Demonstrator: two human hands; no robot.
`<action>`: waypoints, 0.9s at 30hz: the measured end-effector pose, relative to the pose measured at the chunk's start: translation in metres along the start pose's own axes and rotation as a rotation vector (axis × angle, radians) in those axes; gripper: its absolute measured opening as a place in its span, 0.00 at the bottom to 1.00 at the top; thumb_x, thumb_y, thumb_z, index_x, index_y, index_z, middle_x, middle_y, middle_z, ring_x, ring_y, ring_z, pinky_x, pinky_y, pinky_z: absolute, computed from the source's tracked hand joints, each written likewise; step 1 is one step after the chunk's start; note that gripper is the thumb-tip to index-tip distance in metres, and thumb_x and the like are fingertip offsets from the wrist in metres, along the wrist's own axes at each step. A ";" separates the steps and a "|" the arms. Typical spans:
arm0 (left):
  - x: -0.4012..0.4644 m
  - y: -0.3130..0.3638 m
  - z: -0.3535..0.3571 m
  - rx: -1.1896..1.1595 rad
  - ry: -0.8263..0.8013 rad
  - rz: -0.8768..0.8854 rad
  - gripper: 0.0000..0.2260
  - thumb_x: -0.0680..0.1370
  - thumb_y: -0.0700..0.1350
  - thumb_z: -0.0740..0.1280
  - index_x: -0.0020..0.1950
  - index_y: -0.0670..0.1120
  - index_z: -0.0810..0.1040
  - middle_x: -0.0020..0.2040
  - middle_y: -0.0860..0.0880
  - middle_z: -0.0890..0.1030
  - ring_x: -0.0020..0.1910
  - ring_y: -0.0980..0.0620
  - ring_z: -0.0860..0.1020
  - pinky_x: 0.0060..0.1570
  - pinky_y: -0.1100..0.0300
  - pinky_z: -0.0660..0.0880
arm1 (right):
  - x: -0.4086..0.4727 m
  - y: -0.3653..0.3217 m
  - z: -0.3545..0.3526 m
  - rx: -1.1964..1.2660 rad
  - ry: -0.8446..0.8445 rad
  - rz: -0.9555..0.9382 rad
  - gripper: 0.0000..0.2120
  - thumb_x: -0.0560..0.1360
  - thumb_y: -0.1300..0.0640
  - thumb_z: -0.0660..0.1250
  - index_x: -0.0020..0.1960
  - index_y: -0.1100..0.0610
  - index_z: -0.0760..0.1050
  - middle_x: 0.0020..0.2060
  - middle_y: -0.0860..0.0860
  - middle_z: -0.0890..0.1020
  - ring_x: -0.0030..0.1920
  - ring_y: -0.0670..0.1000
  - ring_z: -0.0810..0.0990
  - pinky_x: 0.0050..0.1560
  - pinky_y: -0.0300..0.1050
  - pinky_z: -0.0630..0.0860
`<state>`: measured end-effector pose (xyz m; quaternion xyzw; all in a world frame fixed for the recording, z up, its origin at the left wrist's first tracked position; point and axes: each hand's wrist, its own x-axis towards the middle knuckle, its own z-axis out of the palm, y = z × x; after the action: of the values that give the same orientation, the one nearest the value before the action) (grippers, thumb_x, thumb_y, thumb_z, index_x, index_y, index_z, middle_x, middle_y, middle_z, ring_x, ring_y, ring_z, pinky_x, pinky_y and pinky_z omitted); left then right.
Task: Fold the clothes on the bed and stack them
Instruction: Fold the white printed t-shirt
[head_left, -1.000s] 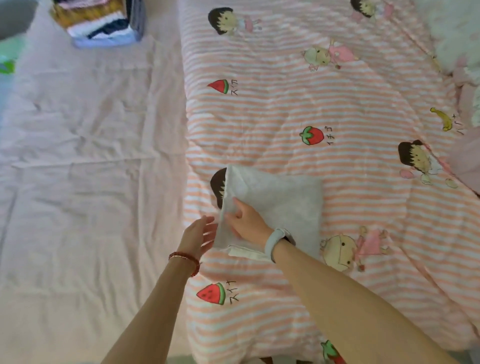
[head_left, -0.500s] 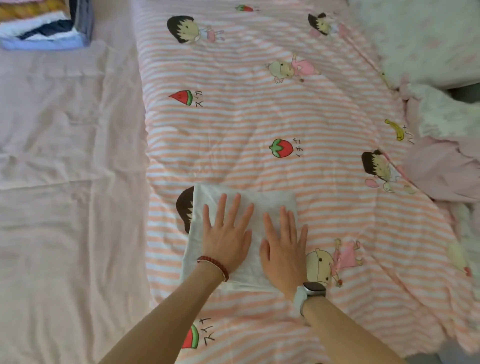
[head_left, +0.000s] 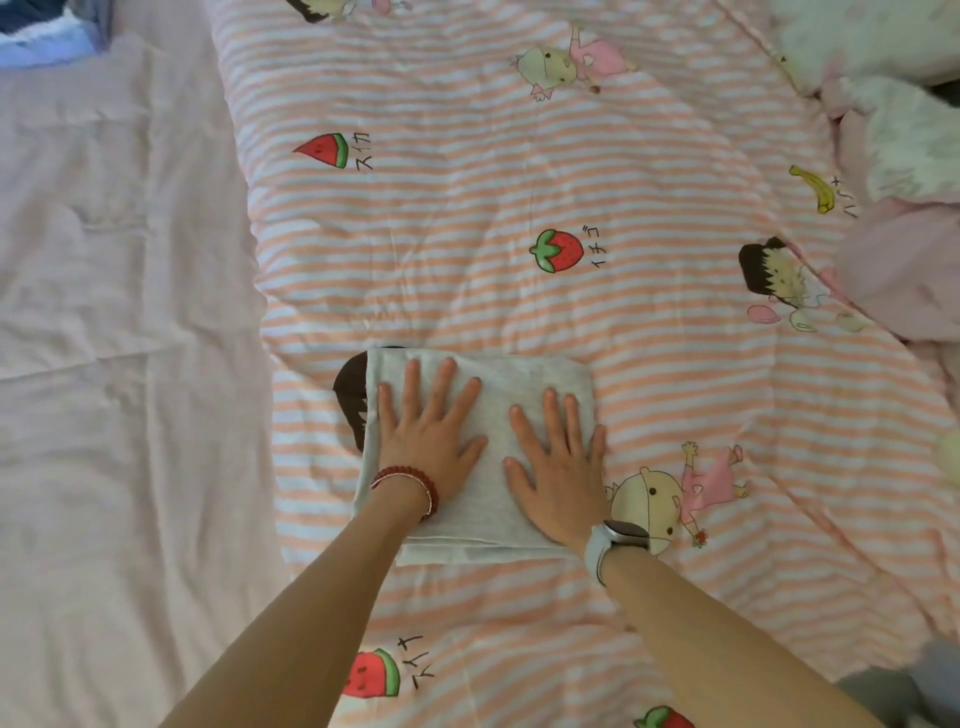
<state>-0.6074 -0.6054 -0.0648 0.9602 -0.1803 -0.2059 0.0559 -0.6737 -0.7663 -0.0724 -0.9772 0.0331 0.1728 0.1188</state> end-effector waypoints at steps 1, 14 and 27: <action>-0.007 0.000 -0.007 -0.081 0.059 -0.037 0.28 0.77 0.61 0.49 0.76 0.56 0.48 0.76 0.50 0.38 0.75 0.43 0.38 0.70 0.42 0.36 | -0.004 0.002 -0.007 0.135 0.021 -0.005 0.33 0.73 0.40 0.39 0.76 0.48 0.52 0.74 0.49 0.38 0.73 0.50 0.34 0.71 0.57 0.38; -0.036 -0.029 -0.030 -0.708 -0.036 -0.532 0.14 0.78 0.53 0.62 0.56 0.44 0.70 0.47 0.50 0.75 0.47 0.47 0.74 0.46 0.56 0.68 | -0.024 0.007 -0.040 1.043 0.108 0.525 0.18 0.78 0.54 0.62 0.65 0.59 0.67 0.53 0.51 0.76 0.48 0.48 0.76 0.41 0.37 0.72; -0.176 0.057 -0.022 -1.142 0.210 -0.714 0.09 0.78 0.40 0.61 0.57 0.41 0.75 0.44 0.49 0.76 0.45 0.47 0.74 0.42 0.60 0.69 | -0.162 0.030 -0.063 1.032 0.038 0.366 0.16 0.78 0.58 0.61 0.65 0.56 0.68 0.54 0.51 0.77 0.53 0.53 0.77 0.51 0.48 0.75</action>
<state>-0.7662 -0.5923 0.0314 0.7958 0.2908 -0.1803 0.4997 -0.8084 -0.8064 0.0342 -0.7733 0.2850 0.1343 0.5503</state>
